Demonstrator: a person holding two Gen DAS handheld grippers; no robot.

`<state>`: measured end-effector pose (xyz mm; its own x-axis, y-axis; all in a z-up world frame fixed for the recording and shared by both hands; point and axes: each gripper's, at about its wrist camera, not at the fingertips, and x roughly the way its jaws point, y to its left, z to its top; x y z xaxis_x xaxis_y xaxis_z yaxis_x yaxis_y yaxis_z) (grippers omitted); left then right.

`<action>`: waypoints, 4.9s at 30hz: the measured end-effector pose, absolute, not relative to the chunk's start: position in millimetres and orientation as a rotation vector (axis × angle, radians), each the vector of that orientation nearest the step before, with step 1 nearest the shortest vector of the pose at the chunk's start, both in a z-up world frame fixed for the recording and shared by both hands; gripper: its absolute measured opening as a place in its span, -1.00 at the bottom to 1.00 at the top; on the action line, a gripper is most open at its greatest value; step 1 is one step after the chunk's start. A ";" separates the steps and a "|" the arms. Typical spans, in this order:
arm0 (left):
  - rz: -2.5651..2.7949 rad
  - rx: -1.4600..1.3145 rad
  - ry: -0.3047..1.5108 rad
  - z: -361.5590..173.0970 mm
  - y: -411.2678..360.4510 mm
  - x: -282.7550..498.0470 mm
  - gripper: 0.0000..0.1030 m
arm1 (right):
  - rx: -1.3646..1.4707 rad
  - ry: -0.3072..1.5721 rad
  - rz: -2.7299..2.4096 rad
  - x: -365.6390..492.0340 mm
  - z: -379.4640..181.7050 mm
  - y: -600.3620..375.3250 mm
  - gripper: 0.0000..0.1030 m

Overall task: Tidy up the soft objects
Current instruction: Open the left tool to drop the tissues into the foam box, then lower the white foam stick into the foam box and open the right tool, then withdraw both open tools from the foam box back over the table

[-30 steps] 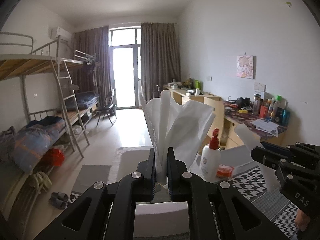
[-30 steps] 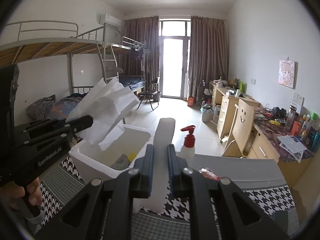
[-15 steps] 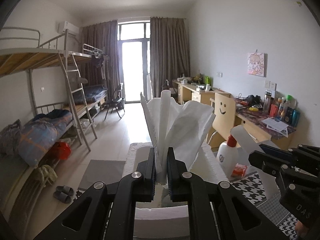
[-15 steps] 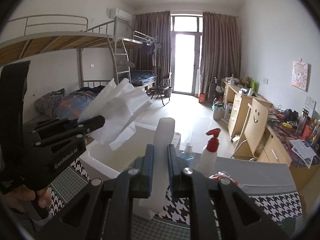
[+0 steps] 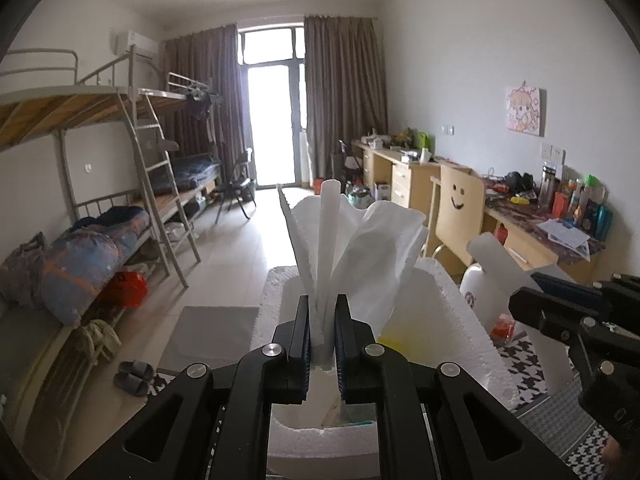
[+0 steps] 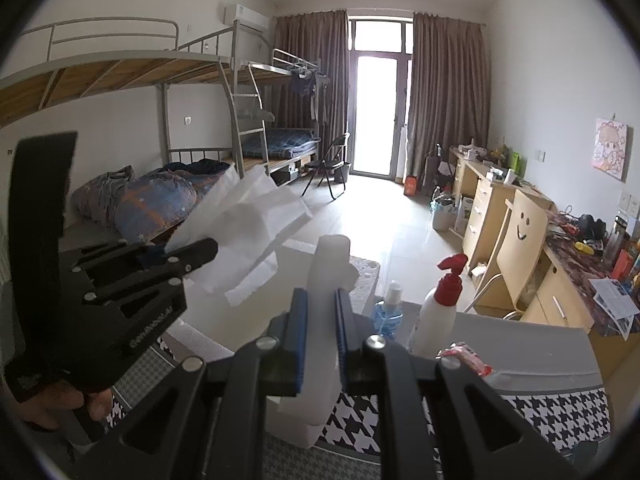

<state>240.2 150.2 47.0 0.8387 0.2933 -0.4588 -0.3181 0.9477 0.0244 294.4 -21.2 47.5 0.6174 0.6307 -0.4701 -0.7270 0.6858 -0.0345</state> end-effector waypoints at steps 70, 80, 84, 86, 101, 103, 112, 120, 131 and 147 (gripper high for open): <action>0.454 -0.119 0.437 40.3 195.6 193.4 0.97 | -0.271 0.562 0.799 322.6 21.9 23.9 0.23; 0.446 -0.111 0.420 42.4 188.8 189.7 0.98 | -0.256 0.544 0.787 315.9 32.0 12.4 0.23; 0.437 -0.107 0.409 46.6 183.1 186.0 0.98 | -0.243 0.535 0.785 309.8 35.7 3.8 0.24; 0.441 -0.093 0.399 48.4 178.5 182.9 0.98 | -0.239 0.529 0.783 305.9 36.9 -0.4 0.45; 0.420 -0.068 0.352 61.2 148.8 154.2 0.98 | -0.197 0.491 0.785 284.8 43.0 -28.8 0.68; 0.416 -0.067 0.345 62.7 145.2 150.6 0.98 | -0.194 0.482 0.785 279.8 44.0 -31.7 0.67; 0.416 -0.072 0.328 65.9 135.5 141.3 0.98 | -0.182 0.443 0.797 263.5 50.3 -46.1 0.68; 0.393 -0.076 0.307 69.5 127.2 131.0 0.98 | -0.169 0.405 0.794 250.5 50.8 -61.2 0.68; 0.391 -0.053 0.254 72.3 113.6 113.5 0.98 | -0.155 0.350 0.784 237.5 52.4 -77.1 0.68; 0.357 -0.066 0.210 63.9 101.0 98.4 0.98 | -0.127 0.302 0.780 219.0 42.5 -98.1 0.68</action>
